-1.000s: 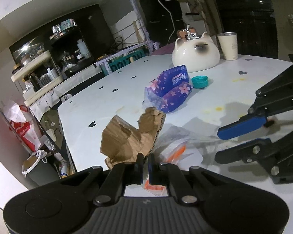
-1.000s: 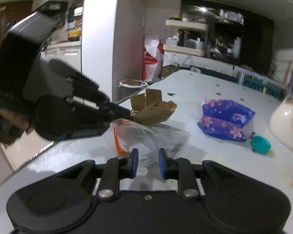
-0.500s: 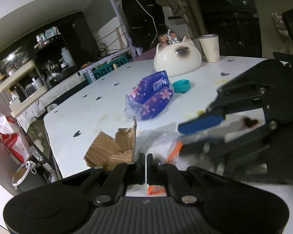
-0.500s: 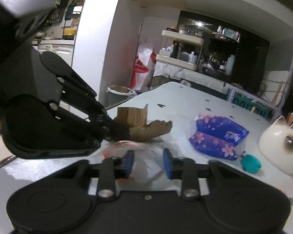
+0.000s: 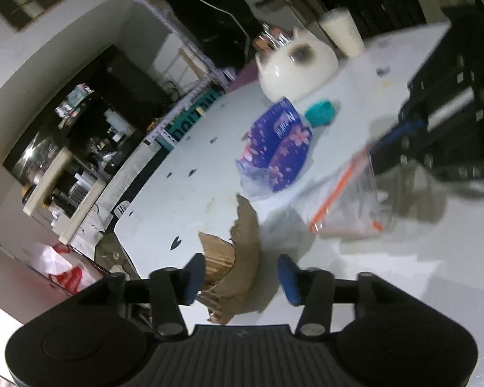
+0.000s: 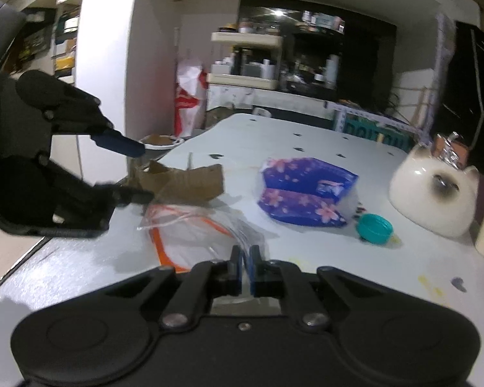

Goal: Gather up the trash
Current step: 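Grasp the brown cardboard scrap with the left tool while the right tool grasps the clear zip bag, then carry the cardboard scrap and zip bag with both tools over the wastebasket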

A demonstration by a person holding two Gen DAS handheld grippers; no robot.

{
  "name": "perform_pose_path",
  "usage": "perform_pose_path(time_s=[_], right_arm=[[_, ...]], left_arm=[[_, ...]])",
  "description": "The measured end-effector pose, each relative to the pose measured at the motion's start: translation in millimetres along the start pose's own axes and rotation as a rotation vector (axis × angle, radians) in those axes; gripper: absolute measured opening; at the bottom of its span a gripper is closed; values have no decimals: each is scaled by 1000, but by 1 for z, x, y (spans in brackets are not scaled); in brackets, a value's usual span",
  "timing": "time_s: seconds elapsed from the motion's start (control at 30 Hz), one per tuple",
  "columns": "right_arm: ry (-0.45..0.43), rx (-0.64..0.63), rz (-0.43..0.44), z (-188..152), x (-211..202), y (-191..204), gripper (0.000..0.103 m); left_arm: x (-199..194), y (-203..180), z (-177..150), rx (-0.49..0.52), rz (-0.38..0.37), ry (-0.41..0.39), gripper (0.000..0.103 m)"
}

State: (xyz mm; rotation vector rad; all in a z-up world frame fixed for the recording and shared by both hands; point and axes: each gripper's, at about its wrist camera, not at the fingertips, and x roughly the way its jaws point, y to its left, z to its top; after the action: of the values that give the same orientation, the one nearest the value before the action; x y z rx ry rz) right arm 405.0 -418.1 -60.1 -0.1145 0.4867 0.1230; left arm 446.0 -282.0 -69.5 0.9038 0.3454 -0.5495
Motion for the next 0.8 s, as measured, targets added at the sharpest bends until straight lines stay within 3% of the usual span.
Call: perform_pose_path(time_s=[0.1,0.43,0.5,0.53,0.57,0.8], right_arm=[[9,40,-14,0,1,-7,2],[38,88,-61,-1,6,-15,2],[38,87,-64,-2,6,-15,2],[38,87,-65,-1,6,-15,2],[38,88,-68,-2,6,-15,2],[46,92,-73,-2,7,-15,1]], left_arm=[[16,-4,7,40,-23,70,54],[50,-20,17,83,15,171,47],[54,-19,16,43,31,188,31],[56,-17,15,11,37,194,12],[57,-14,14,-22,37,197,5],[45,8,3,-262,7,155,4]])
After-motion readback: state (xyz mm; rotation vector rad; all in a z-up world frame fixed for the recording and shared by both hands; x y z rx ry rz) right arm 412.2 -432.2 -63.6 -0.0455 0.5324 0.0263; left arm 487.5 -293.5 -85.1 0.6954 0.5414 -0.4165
